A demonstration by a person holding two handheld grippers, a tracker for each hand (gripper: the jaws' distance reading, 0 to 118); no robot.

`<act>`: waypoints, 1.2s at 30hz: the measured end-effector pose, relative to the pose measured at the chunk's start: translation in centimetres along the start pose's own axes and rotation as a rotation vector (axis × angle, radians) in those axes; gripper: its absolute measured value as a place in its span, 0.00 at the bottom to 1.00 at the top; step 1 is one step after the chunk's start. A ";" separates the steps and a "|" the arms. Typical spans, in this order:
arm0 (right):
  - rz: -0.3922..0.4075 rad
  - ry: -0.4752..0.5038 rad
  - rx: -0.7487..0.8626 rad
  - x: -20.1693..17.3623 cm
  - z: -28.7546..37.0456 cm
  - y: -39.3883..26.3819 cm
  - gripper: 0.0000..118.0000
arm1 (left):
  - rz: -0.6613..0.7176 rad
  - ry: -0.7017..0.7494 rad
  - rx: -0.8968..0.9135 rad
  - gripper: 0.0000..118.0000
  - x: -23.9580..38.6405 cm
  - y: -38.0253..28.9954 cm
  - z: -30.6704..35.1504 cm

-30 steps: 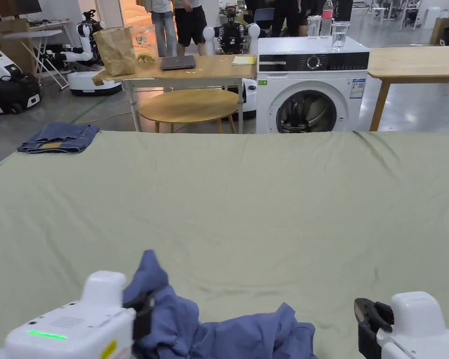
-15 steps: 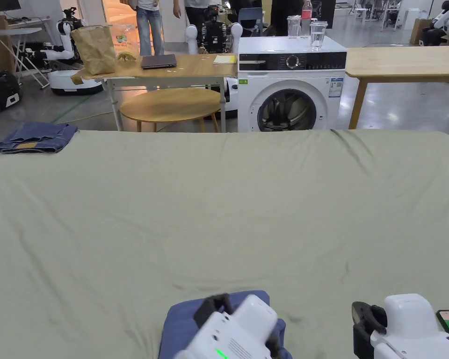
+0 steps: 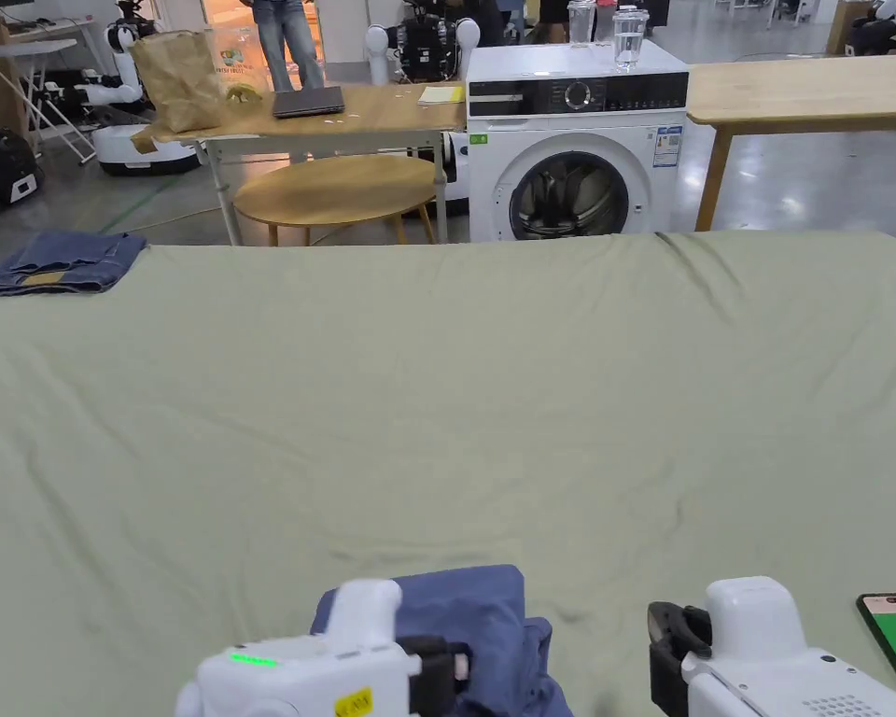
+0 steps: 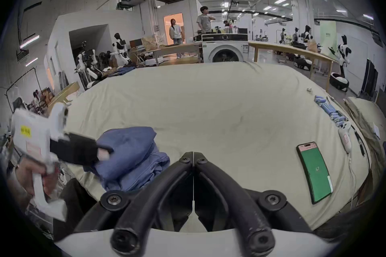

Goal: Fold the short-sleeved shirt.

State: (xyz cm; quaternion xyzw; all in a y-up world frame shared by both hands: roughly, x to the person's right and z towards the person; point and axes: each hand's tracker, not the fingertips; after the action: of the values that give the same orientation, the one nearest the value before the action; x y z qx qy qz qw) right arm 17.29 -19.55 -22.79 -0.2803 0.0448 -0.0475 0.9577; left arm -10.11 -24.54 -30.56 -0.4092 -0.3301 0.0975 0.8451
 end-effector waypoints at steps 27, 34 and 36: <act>-0.171 0.251 -0.239 -3.3 -9.5 -3.7 0.00 | 0.617 -0.343 0.142 0.98 -13.9 -4.8 2.0; -0.142 0.221 -0.193 -3.9 -7.6 -2.3 0.00 | 0.669 -0.306 0.124 0.23 -13.5 -2.0 -0.5; -0.101 0.205 -0.169 -4.7 -7.0 -1.2 0.00 | 0.602 -0.273 0.120 0.23 -14.4 -1.4 2.3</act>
State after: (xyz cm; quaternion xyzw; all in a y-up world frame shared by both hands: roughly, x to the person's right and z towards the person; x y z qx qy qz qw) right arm 11.80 -23.75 -27.69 -0.3556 0.1321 -0.1200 0.9174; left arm -22.69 -30.28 -35.30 -0.4212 -0.2982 0.4161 0.7487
